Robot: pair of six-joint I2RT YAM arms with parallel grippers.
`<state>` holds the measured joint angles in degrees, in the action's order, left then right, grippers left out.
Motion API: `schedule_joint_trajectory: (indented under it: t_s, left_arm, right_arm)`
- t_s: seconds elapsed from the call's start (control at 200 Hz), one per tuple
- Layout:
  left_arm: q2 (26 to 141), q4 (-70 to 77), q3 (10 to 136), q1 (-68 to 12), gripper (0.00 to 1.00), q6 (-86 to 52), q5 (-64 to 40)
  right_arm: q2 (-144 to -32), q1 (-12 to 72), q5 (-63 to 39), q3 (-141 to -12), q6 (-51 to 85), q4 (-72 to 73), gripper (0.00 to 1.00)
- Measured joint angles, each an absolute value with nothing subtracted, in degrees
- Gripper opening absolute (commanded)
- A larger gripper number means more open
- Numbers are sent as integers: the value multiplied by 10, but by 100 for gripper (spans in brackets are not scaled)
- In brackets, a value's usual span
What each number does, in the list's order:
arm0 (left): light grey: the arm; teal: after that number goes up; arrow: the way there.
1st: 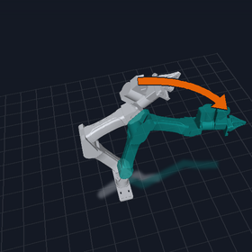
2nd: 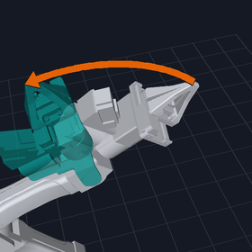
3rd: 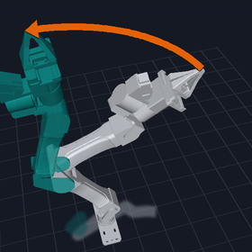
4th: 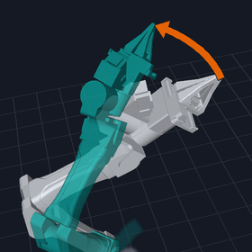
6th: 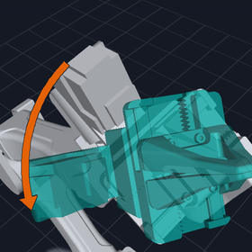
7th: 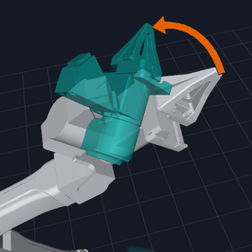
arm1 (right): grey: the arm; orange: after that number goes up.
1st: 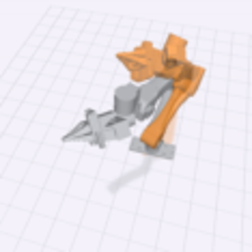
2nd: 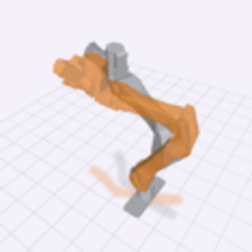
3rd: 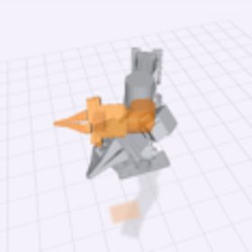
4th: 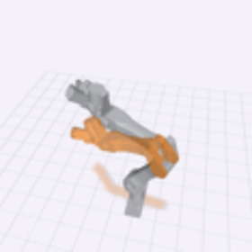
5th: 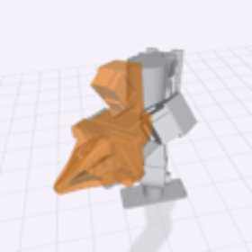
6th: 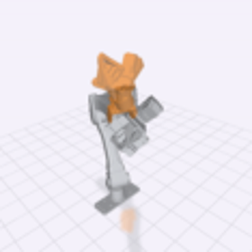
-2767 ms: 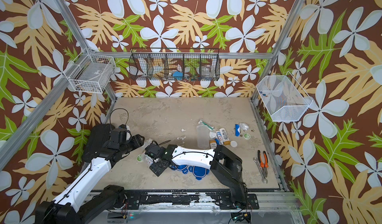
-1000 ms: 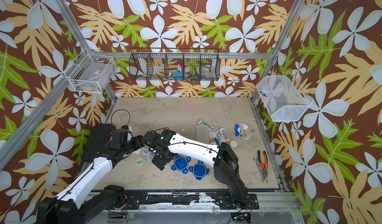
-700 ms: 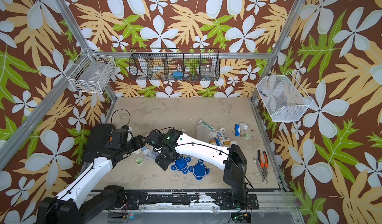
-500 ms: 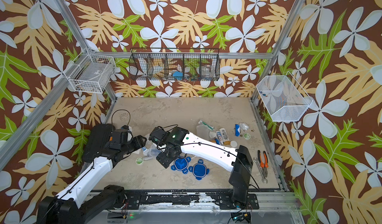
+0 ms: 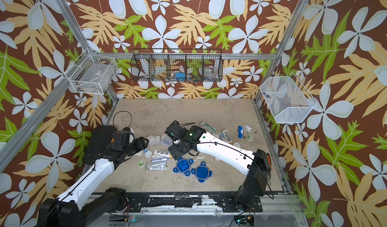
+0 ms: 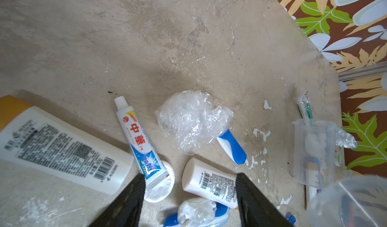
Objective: Take out toiletry kits
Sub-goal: 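Pour the toiletry kits out of the container, then adjust the toiletry kits at the center of the board.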
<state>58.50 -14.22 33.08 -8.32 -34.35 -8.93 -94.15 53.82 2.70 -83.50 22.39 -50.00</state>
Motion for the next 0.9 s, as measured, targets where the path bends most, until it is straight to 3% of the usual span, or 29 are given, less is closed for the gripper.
schedule_joint_trajectory:
  t_s: [0.165,0.37,0.901]
  left_arm:
    - [576,-117,321,-83,71,-360,-108]
    - [563,-105,317,-83,71,-364,-127]
    - [541,-105,324,-83,72,-374,-129]
  right_arm:
    - [-946,492,60,-694,238,-316,56]
    - [-1025,493,64,-653,271,-152,54]
    - [-1074,569,42,-638,343,-39,54]
